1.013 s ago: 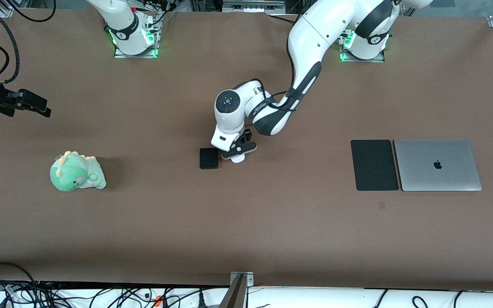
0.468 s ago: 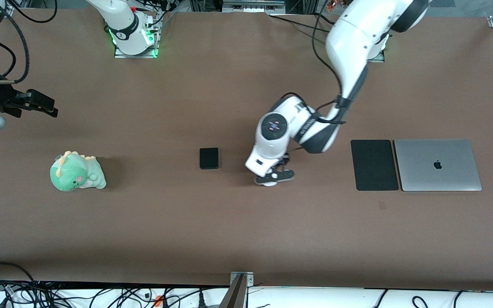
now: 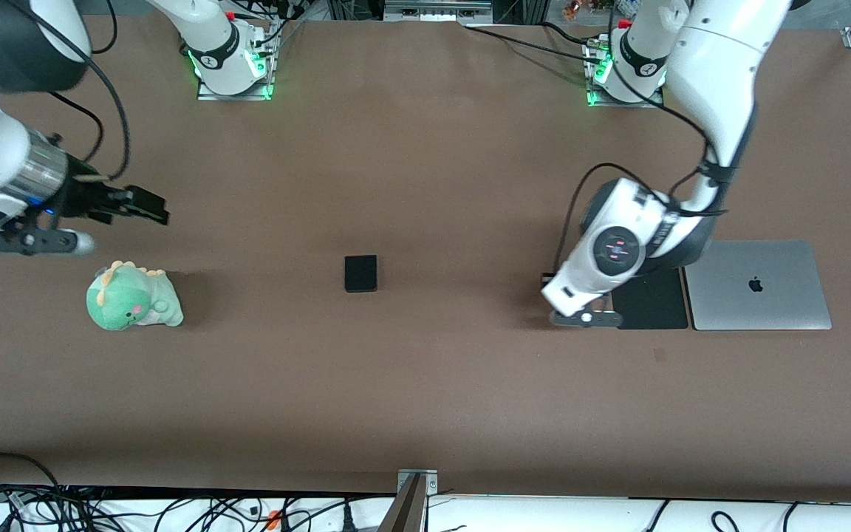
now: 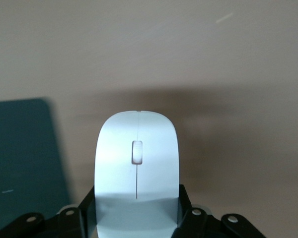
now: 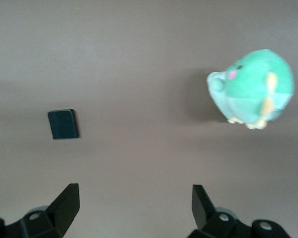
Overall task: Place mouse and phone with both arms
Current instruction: 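Carry the mouse onto the pad while the right gripper reaches the phone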
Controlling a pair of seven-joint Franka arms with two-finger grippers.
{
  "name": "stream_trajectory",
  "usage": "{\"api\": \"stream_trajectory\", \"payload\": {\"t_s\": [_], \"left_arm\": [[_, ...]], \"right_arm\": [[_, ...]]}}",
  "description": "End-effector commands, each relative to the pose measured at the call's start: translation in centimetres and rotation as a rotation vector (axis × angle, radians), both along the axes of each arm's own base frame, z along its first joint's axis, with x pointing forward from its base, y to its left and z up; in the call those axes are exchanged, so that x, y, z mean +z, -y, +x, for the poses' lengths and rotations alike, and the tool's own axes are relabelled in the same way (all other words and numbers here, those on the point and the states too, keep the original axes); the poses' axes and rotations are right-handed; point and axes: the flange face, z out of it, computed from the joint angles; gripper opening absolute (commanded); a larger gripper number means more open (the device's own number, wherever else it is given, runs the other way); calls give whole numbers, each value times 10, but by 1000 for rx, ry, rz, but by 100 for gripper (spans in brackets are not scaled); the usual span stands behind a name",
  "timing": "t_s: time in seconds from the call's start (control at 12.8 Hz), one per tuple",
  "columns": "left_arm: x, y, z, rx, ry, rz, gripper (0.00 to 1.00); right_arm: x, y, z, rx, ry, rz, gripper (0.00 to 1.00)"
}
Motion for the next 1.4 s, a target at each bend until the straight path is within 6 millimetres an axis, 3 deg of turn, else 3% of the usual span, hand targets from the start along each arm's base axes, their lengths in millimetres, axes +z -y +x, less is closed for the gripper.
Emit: {"api": "stream_trajectory", "payload": {"t_s": [0.0,0.16,0.47,0.55,0.78,0.86,0.94,1.01,1.17,1.32], "left_arm": [[6,-78,-20,-93,-43,-13,20],[-10,-146,-13,-165,-75,-59,21],[-26,-155,-11,-164,-80,-71,24],[-30,-155,-11,-164,-78,-73,32],[-45,-155,-9,-164,-84,-80,89],[-50,-159,-8,-160,-86,-84,100],[-51,-162,-7,-155,-87,-85,100],[-48,-163,-5,-142,-87,-85,100],[-21,-162,7,-138,-87,-78,100],[24,-162,25,-136,-116,-75,100]], "right_arm": [[-38,-32,14,-50,11,18,100],[-73,-70,17,-72,22,5,100],[-151,-131,23,-88,66,-15,100],[-169,-144,21,-94,86,-17,100],[-226,-174,11,-65,151,-27,100],[-241,-181,7,-63,153,-31,100],[-254,-191,1,-47,152,-35,100],[-264,-200,-5,-38,161,-43,100],[-291,-213,-18,-54,206,-70,100],[-308,-231,-31,-28,225,-128,100]]}}
